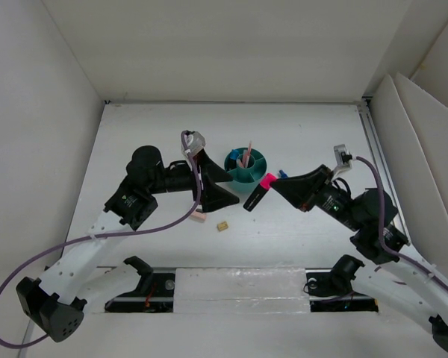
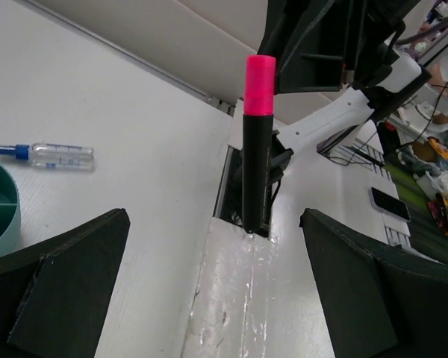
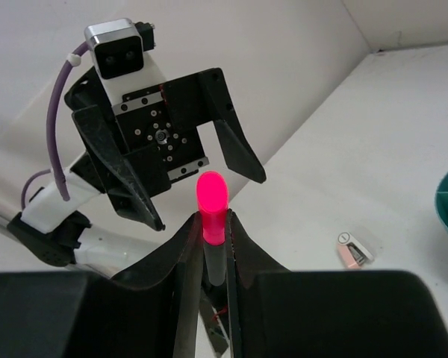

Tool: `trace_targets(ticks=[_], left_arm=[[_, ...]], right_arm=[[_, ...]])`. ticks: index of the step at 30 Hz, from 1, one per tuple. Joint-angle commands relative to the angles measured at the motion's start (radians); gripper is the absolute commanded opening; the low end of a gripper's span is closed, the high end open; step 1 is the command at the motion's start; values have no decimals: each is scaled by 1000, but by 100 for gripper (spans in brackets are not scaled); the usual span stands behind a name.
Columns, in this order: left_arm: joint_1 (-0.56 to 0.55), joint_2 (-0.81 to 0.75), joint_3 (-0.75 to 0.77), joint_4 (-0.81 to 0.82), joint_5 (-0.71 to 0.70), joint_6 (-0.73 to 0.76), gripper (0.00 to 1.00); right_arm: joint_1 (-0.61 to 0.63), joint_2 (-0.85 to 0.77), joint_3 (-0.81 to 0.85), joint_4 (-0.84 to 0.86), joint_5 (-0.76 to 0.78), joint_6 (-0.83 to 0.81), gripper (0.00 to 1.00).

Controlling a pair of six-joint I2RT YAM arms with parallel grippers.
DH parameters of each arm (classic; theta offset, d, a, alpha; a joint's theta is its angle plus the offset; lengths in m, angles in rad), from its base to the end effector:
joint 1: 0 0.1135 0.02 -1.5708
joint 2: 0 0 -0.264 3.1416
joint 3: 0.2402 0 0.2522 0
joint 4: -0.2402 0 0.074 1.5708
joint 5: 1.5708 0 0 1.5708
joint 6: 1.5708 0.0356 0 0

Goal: Sort the stationery into containers
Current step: Pick up the pen from the center of the board, then place the pen in the storage box.

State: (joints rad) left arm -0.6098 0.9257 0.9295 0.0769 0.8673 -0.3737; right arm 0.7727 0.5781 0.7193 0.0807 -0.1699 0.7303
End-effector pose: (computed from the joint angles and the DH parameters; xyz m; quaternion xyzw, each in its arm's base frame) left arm 0.1506 -0.1383 0.3932 0.3792 0.5746 -0.5661 0.4535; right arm 0.0956 0.1016 0.3756 -0.0794 0.6207 0.5700 0.5325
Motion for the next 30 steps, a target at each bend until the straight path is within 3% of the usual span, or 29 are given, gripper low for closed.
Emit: trace_targets(ticks=[1, 22, 30], left_arm=[[-4, -13, -3, 124, 82, -39, 100], [-4, 5, -21, 150, 141, -57, 96], [-4, 5, -31, 123, 130, -48, 78]], right_arm=[[-4, 15, 39, 125, -40, 21, 0], [126, 196, 37, 295, 35, 34, 0], [146, 252, 57, 347, 24, 34, 0]])
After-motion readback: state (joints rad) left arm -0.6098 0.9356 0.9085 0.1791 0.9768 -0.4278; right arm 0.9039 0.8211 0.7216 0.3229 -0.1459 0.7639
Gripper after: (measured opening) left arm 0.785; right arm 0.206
